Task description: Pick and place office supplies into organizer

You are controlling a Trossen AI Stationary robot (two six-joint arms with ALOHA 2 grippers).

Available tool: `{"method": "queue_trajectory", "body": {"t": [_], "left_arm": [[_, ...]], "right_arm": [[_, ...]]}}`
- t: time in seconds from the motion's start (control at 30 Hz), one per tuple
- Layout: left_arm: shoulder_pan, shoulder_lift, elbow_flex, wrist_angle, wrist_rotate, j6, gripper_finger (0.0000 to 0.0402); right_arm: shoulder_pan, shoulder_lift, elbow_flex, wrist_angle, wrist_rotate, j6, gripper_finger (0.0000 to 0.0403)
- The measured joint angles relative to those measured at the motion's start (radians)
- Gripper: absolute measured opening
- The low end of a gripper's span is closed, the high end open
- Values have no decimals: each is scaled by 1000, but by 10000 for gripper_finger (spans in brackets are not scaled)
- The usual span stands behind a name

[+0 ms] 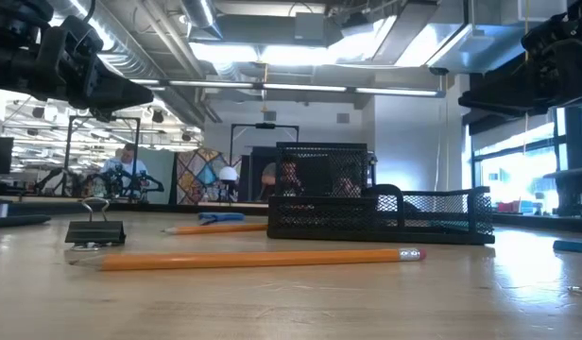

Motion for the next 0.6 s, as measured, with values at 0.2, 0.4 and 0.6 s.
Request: {"method": "queue_trajectory", "body": {"t": [0.2,0.4,0.6], "left_arm": [[0,0,0,0,-1,0,54],[0,0,0,0,-3,0,52],[0,0,0,0,-3,0,54]], "right_arm": [[0,0,0,0,0,23,139],[0,0,0,0,0,113,139],[0,0,0,0,0,161,139]]}}
